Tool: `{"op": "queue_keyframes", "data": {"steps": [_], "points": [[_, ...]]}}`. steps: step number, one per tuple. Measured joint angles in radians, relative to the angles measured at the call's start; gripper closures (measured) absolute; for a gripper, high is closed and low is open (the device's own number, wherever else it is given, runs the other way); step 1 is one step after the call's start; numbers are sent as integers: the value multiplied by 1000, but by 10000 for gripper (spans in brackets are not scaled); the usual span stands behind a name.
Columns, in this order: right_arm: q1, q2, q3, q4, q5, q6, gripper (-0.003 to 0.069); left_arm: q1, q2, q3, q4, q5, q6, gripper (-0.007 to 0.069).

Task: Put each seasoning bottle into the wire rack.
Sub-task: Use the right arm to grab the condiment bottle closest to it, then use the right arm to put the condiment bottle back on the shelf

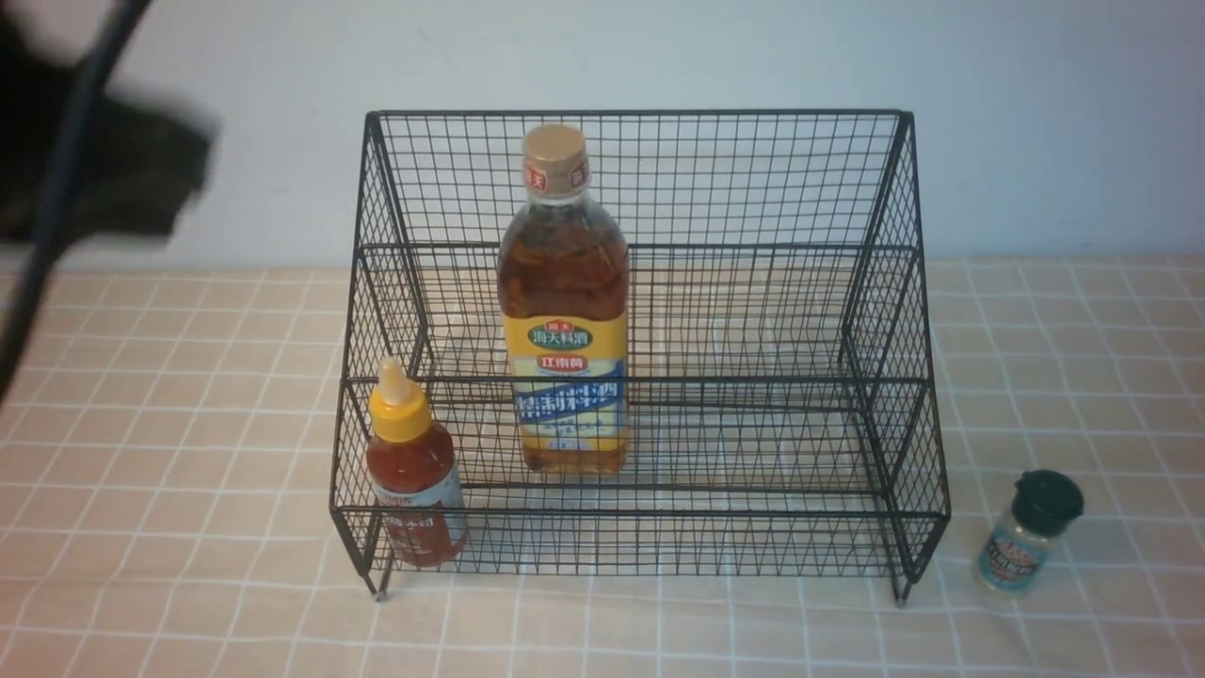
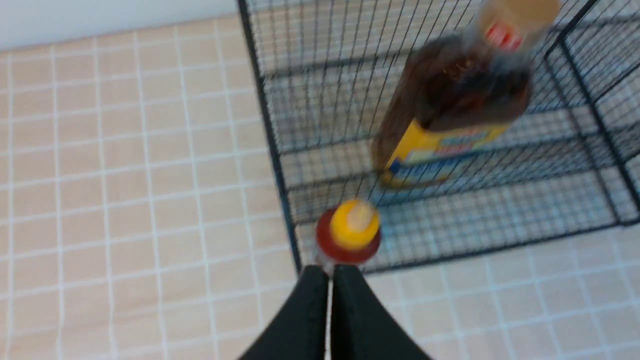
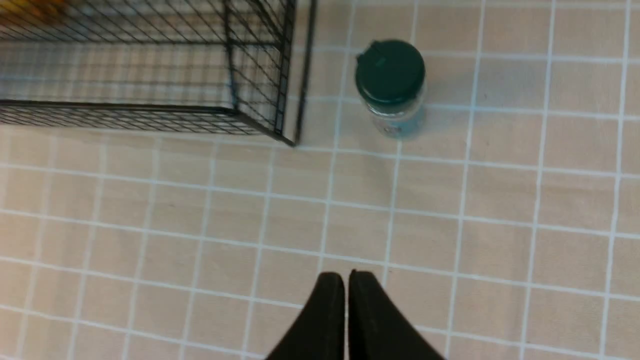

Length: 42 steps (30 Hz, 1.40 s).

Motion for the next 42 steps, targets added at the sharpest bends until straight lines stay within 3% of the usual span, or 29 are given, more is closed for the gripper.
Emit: {"op": "queue_keyframes", "data": {"steps": [6, 9, 10, 16, 18, 21, 25, 29, 30, 42], "points": [[0, 181, -46, -6, -62, -24, 508, 0, -265, 310, 13, -87, -30, 631], [0, 247, -54, -6, -123, -65, 388, 0, -381, 428, 15, -136, -49, 631], [0, 297, -58, -4, -161, -98, 300, 0, -460, 516, 16, -165, -55, 631], [0, 442, -61, -2, -258, -176, 91, 0, -611, 674, 29, -169, -89, 631], [0, 494, -61, -2, -289, -185, 62, 0, -648, 701, 31, -169, -109, 631], [0, 557, -61, -2, -331, -189, 54, 0, -677, 713, 46, -166, -133, 631], [0, 606, -61, -2, -357, -189, 108, 0, -684, 717, 70, -166, -149, 631], [0, 624, -62, 0, -365, -190, 322, 0, -684, 717, 74, -166, -149, 631], [0, 620, -75, -3, -345, -190, 347, 0, -684, 717, 75, -166, -151, 631], [1, 356, -364, -9, -22, -187, 341, 0, -684, 718, 83, -169, -168, 631]]}}
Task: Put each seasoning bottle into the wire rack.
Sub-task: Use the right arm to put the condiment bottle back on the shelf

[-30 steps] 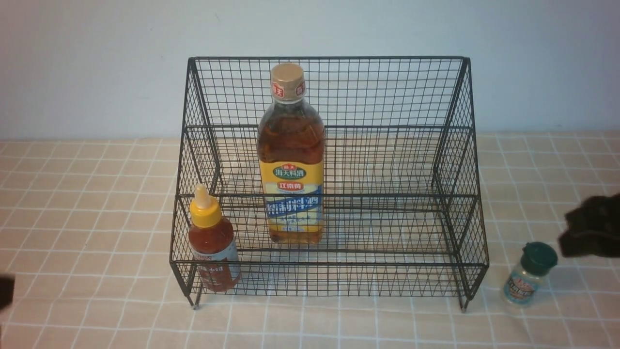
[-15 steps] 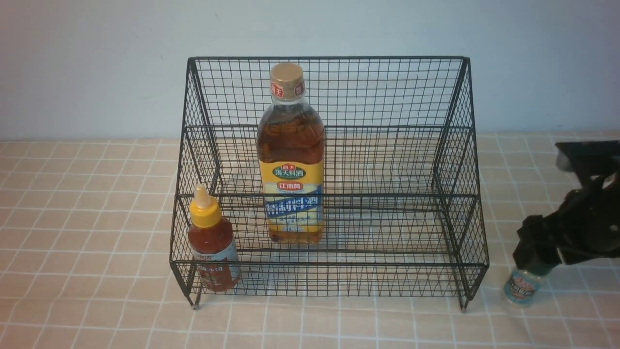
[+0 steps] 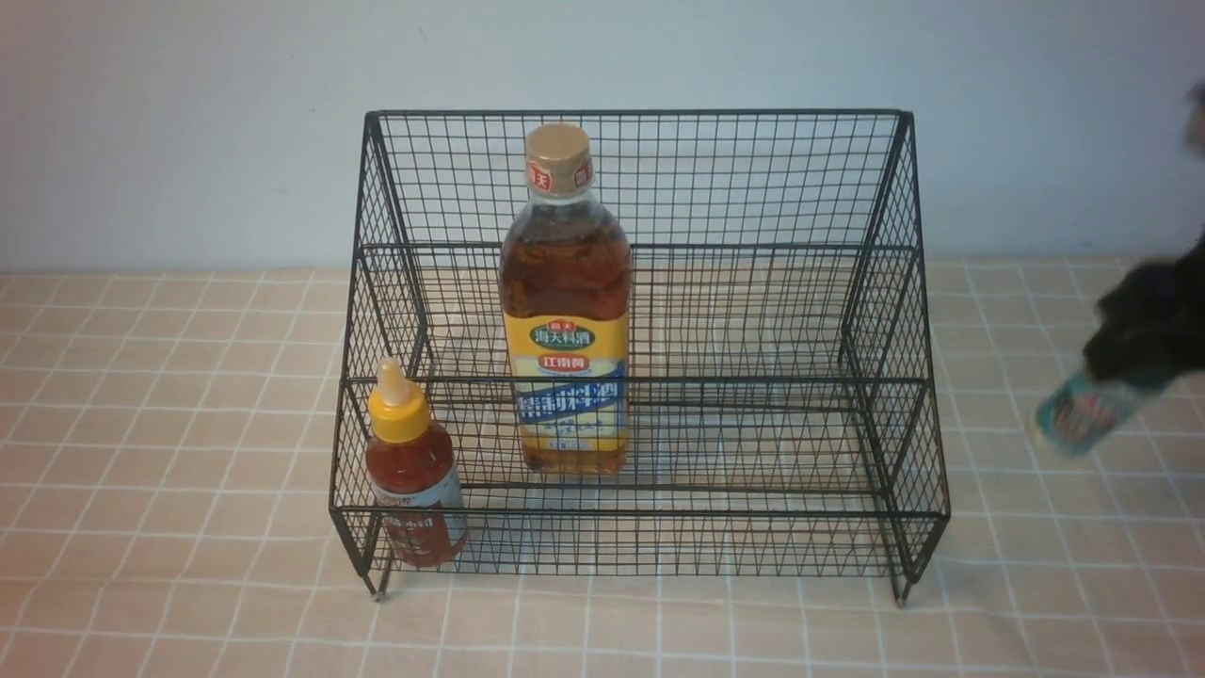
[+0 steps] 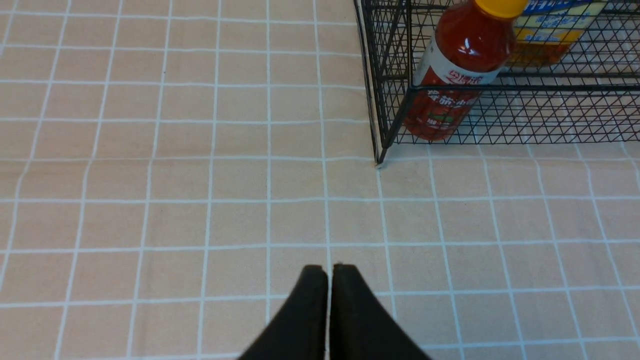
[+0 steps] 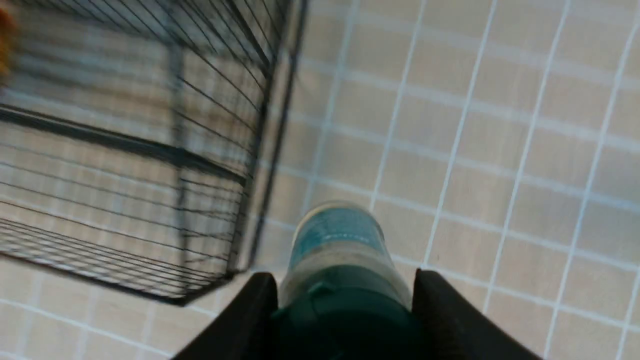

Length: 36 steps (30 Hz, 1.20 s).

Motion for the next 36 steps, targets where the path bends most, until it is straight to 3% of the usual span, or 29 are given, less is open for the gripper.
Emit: {"op": "queue_keyframes", "data": {"steps": [5, 9, 15, 23, 36], "points": [[67, -57, -47, 44, 36, -34, 341, 0, 0, 0, 4, -19, -8, 631], [261, -29, -46, 52, 39, -29, 341, 0, 0, 0, 5, -19, -13, 631], [423, 83, -46, -61, -35, 38, 341, 0, 0, 0, 3, -18, -13, 631], [468, 248, -46, -151, -103, 88, 341, 0, 0, 0, 2, 19, -13, 631], [469, 350, -46, -154, -126, 124, 341, 0, 0, 0, 2, 33, -13, 631]]}}
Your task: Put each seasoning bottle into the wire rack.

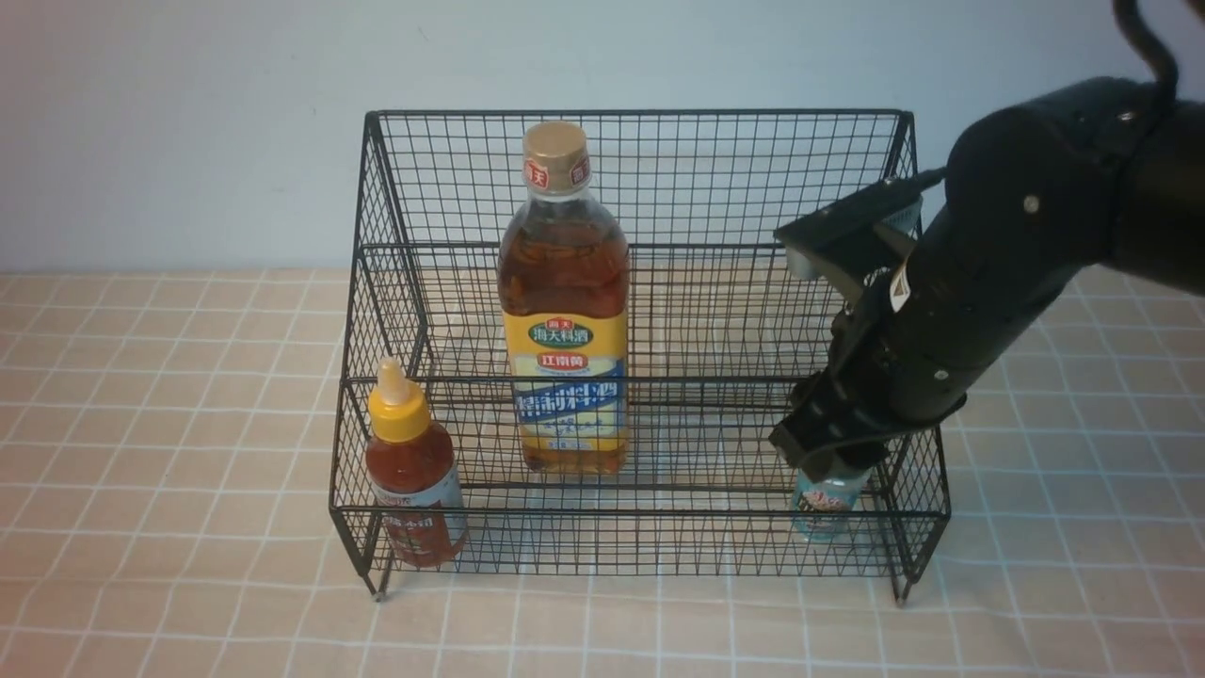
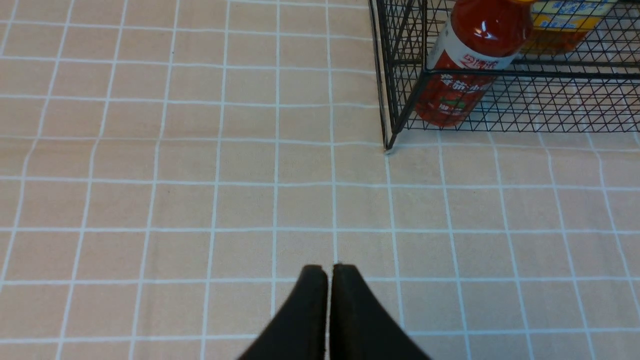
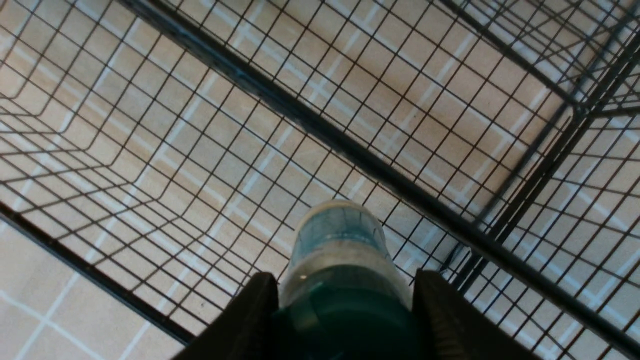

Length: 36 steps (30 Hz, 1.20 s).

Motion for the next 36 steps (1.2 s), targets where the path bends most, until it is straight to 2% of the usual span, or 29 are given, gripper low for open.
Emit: {"op": "queue_keyframes", "data": {"steps": [2, 4, 11, 16, 19, 22, 25, 26, 27, 30, 32, 33, 36], "points": [[0, 0, 0, -1, -2, 1, 339, 0, 0, 0, 0, 0, 0, 631], [0, 0, 0, -2, -2, 1, 307, 0, 0, 0, 0, 0, 0, 631], [0, 0, 0, -8, -2, 1, 130, 0, 0, 0, 0, 0, 0, 631], [0, 0, -28, -24, 23, 17, 113, 0, 0, 0, 0, 0, 0, 631], [0, -2, -126, -32, 126, 54, 124, 0, 0, 0, 0, 0, 0, 631], [0, -28, -217, -44, 149, 68, 169, 0, 0, 0, 0, -2, 0, 631], [0, -103, -272, -54, 151, 102, 250, 0, 0, 0, 0, -14, 0, 631], [0, -182, -282, -54, 155, 117, 312, 0, 0, 0, 0, -27, 0, 631], [0, -192, -282, -54, 155, 118, 328, 0, 0, 0, 0, -27, 0, 631], [0, -392, -270, -54, 169, 136, 473, 0, 0, 0, 0, -60, 0, 631], [0, -442, -257, -54, 172, 141, 517, 0, 0, 0, 0, -77, 0, 631], [0, -578, -216, -54, 176, 151, 599, 0, 0, 0, 0, -111, 0, 631], [0, -784, -125, -54, 163, 157, 655, 0, 0, 0, 0, -175, 0, 631]]}}
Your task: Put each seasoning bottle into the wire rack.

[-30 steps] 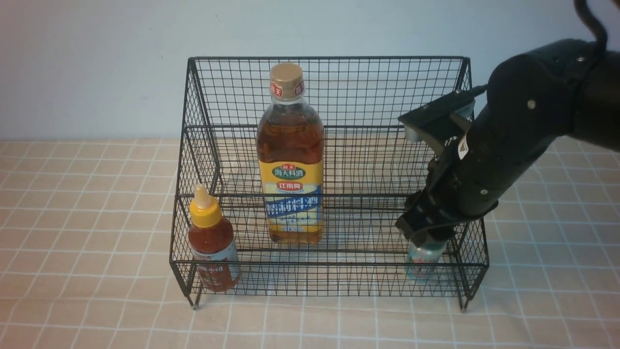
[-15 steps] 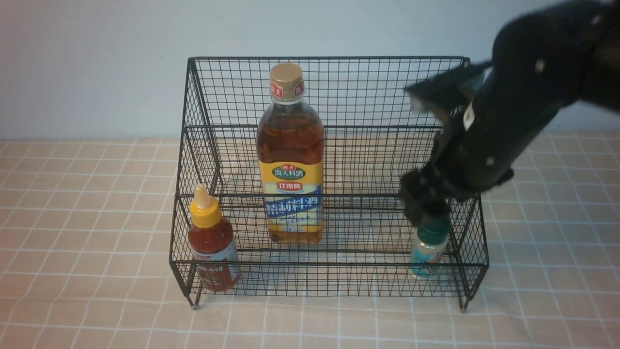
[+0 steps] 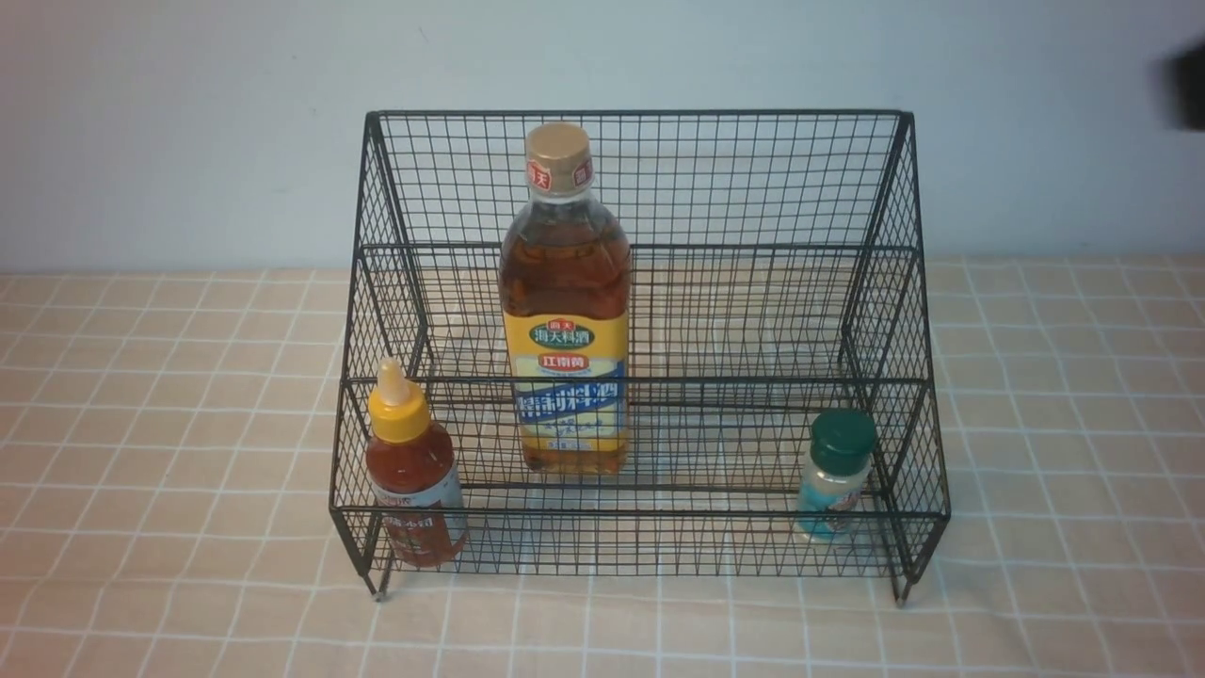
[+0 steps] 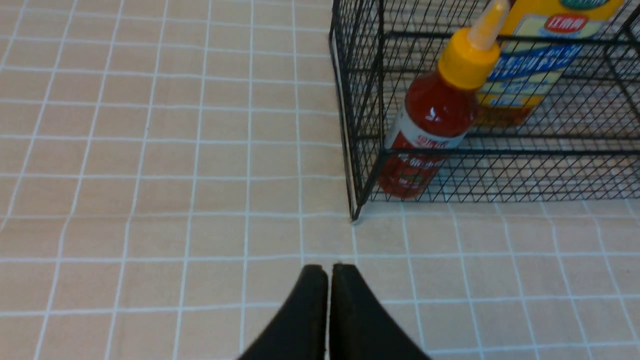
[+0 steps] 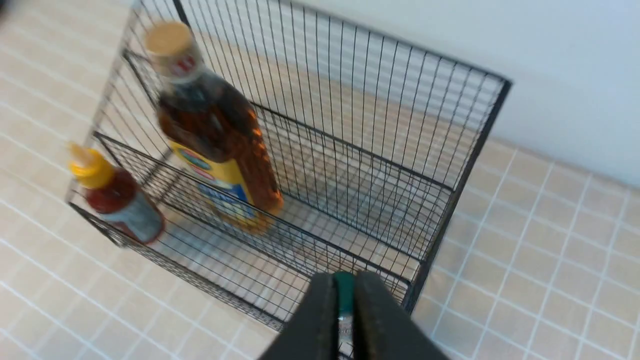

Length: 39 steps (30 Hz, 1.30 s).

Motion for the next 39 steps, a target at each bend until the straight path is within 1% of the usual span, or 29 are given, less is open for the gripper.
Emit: {"op": "queue_keyframes", "data": {"steps": [1, 5, 6, 8, 9, 10, 12, 16, 21, 39], "points": [[0, -53, 29, 0, -9, 0, 659, 0, 0, 0, 0, -5, 0, 631], [0, -437, 285, -55, -262, 37, 670, 0, 0, 0, 0, -86, 0, 631], [0, -496, 330, -70, -307, 48, 671, 0, 0, 0, 0, -102, 0, 631], [0, -722, 518, -141, -471, 127, 670, 0, 0, 0, 0, -131, 0, 631], [0, -789, 584, -168, -513, 166, 670, 0, 0, 0, 0, -142, 0, 631], [0, -812, 596, -173, -521, 174, 670, 0, 0, 0, 0, -144, 0, 631], [0, -893, 733, -217, -590, 246, 670, 0, 0, 0, 1, -175, 0, 631], [0, -905, 848, -250, -666, 285, 670, 0, 0, 0, -1, -207, 0, 631], [0, -905, 866, -258, -723, 288, 670, 0, 0, 1, 1, -190, 0, 631], [0, -905, 866, -262, -729, 289, 670, 0, 0, 1, 1, -189, 0, 631]]}}
